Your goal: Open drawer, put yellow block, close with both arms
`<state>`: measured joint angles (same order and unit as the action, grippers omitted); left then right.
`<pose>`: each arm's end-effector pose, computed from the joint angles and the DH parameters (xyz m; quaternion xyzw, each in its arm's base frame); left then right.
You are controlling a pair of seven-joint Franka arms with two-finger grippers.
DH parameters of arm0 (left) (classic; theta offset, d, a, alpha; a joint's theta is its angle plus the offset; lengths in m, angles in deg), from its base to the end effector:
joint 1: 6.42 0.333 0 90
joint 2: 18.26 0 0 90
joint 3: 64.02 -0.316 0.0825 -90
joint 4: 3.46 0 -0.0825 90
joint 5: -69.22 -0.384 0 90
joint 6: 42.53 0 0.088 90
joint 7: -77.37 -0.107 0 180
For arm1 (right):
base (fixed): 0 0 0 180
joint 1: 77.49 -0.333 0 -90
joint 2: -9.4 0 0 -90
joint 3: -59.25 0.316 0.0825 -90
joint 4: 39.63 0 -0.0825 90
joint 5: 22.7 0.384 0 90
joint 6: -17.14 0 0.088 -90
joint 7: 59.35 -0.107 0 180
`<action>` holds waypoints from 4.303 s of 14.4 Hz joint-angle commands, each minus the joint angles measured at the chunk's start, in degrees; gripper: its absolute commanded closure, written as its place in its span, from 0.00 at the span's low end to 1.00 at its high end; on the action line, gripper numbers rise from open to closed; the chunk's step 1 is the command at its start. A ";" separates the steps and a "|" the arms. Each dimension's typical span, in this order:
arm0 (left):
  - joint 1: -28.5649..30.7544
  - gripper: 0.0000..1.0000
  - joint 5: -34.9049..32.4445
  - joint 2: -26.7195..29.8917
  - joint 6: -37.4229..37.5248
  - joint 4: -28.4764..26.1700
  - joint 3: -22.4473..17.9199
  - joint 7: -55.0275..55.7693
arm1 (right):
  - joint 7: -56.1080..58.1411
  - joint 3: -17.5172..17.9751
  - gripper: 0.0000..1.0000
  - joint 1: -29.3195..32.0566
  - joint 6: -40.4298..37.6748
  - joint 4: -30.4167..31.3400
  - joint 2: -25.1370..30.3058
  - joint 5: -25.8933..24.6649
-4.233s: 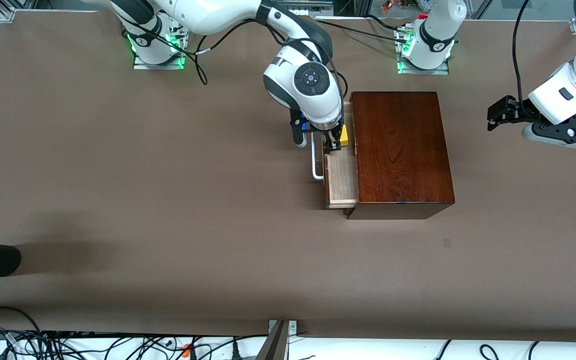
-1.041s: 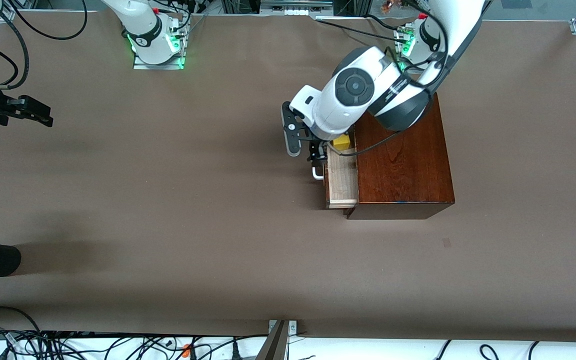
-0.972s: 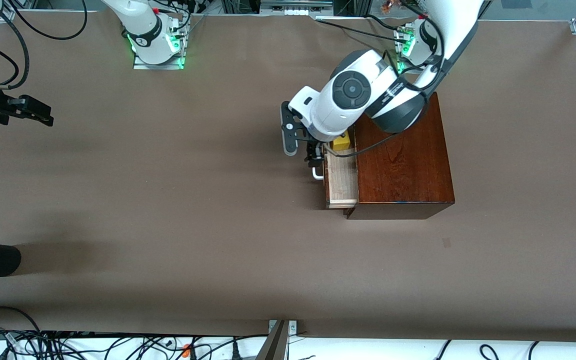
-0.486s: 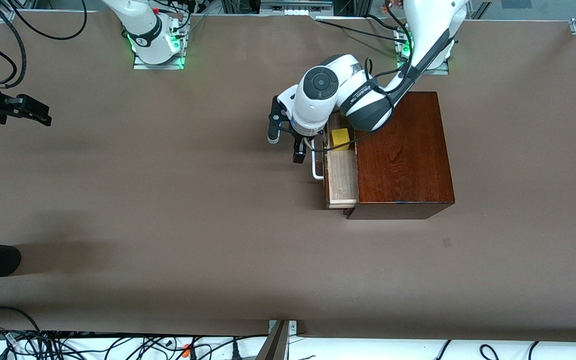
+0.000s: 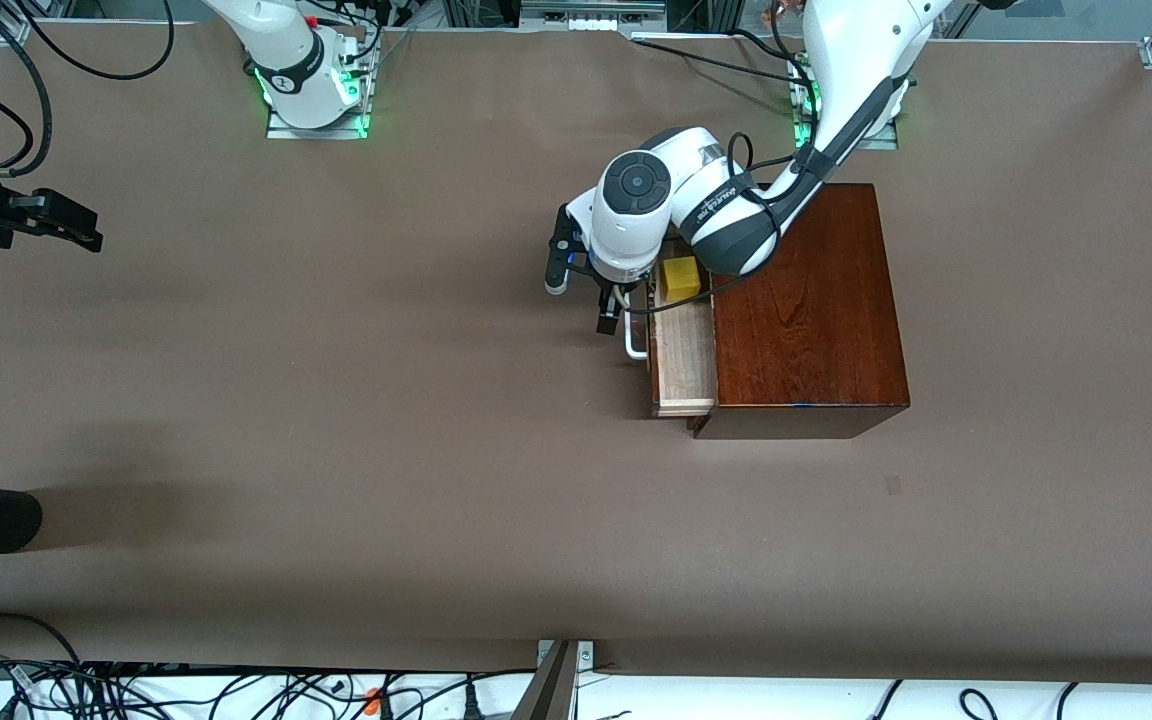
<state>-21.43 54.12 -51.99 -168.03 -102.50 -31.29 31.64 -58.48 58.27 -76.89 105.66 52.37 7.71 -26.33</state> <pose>0.4794 -0.4570 0.2836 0.6536 -0.7553 -0.0114 0.0470 0.5579 -0.0222 0.5898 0.9985 -0.0056 -0.0457 0.0309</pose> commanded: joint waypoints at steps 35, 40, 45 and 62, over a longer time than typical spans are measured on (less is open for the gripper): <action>20.99 0.00 4.91 22.81 37.00 13.61 -2.56 32.28 | -0.26 0.71 0.00 -0.16 1.39 -0.68 -2.18 1.34; 11.25 0.00 15.46 30.21 34.80 7.64 -26.11 36.50 | 0.01 0.71 0.00 -0.16 1.31 -0.68 -2.09 1.43; 7.63 0.00 14.75 34.08 29.70 4.73 -35.54 47.05 | 0.36 0.36 0.00 -0.07 1.13 -0.68 -1.65 1.34; 8.25 0.00 14.75 32.94 35.32 7.54 -35.11 47.23 | 0.27 -1.31 0.00 0.01 0.25 -1.74 -0.77 3.88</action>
<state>-12.71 68.29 -19.48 -133.66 -95.30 -66.13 78.33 -58.58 57.08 -76.95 106.90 50.96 6.33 -24.18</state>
